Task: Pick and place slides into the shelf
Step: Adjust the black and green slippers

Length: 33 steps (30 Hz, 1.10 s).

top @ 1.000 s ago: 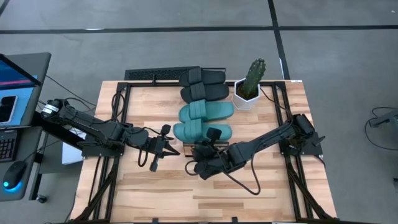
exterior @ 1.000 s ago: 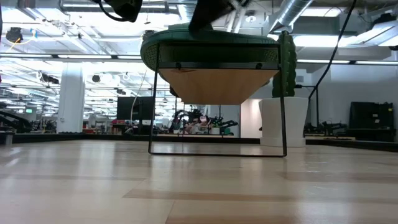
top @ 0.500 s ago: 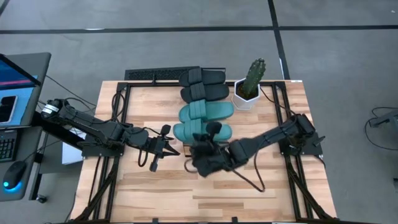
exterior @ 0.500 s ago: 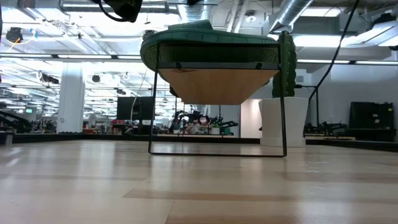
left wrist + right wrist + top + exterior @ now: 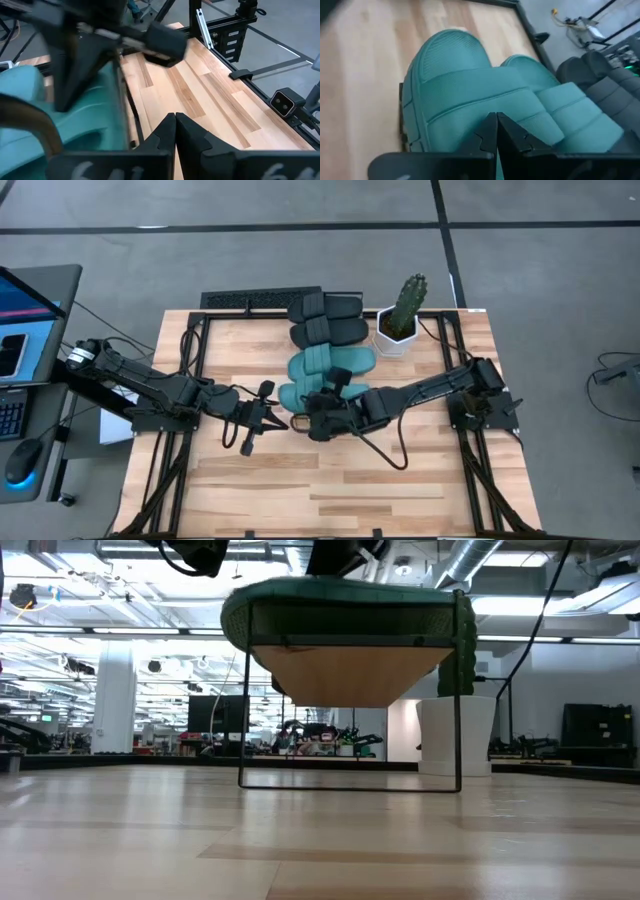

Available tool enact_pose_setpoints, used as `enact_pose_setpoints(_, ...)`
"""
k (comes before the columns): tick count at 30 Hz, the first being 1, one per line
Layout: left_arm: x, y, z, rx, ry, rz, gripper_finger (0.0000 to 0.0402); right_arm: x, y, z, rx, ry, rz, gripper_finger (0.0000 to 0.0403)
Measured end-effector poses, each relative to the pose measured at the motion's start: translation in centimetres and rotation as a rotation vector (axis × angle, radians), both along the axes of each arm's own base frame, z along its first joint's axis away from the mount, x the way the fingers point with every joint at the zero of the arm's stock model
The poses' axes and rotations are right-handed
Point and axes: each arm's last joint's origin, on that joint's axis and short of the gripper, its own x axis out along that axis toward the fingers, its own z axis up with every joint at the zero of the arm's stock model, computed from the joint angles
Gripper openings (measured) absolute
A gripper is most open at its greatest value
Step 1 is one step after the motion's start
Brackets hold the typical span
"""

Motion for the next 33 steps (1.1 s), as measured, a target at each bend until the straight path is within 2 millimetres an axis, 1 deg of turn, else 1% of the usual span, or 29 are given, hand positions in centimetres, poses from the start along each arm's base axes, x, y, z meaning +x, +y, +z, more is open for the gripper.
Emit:
enact_pose_setpoints(3, 0.0, 0.0, 0.0, 0.002, -0.002, 0.005, 0.0, -0.2, 0.6, -0.1, 0.006, -0.004, 0.003, 0.0)
enact_pose_setpoints(8, 0.1, 0.1, 0.2, 0.034, -0.028, 0.034, 0.0, -0.7, 1.2, 0.0, -0.146, -0.028, -0.051, 0.0)
enact_pose_setpoints(13, 0.1, 0.3, 0.3, 0.103, -0.055, 0.096, 0.0, -0.7, 0.9, 0.7, -0.292, -0.07, -0.107, 0.0)
enact_pose_setpoints(18, -0.6, 0.9, 1.1, 0.199, -0.099, 0.236, 0.0, -1.3, 0.3, 2.0, -0.476, -0.149, -0.255, 0.0)
enact_pose_setpoints(21, -1.7, 1.0, 2.1, 0.261, -0.135, 0.389, 0.0, -2.7, 0.5, 2.8, -0.549, -0.194, -0.324, 0.0)
enact_pose_setpoints(22, -2.3, 1.0, 2.3, 0.284, -0.14, 0.454, 0.0, -3.5, 0.7, 3.2, -0.565, -0.212, -0.339, 0.0)
enact_pose_setpoints(24, -3.6, 0.8, 3.0, 0.318, -0.157, 0.57, 0.0, -5.3, 1.2, 3.9, -0.574, -0.268, -0.362, 0.0)
enact_pose_setpoints(27, -5.8, 0.0, 3.4, 0.385, -0.162, 0.696, 0.0, -8.9, 1.9, 5.0, -0.537, -0.378, -0.371, 0.0)
enact_pose_setpoints(29, -7.4, -0.5, 3.7, 0.406, -0.172, 0.747, 0.0, -11.0, 2.4, 5.6, -0.471, -0.467, -0.375, 0.0)
enact_pose_setpoints(30, -8.2, -0.7, 3.8, 0.392, -0.185, 0.759, 0.0, -11.5, 2.8, 5.6, -0.421, -0.531, -0.384, 0.0)
enact_pose_setpoints(31, -9.0, -0.9, 3.9, 0.362, -0.198, 0.755, 0.0, -12.1, 3.1, 5.6, -0.41, -0.549, -0.371, 0.0)
enact_pose_setpoints(33, -10.3, -1.2, 4.0, 0.264, -0.214, 0.691, 0.0, -13.4, 3.8, 6.0, -0.362, -0.565, -0.338, 0.0)
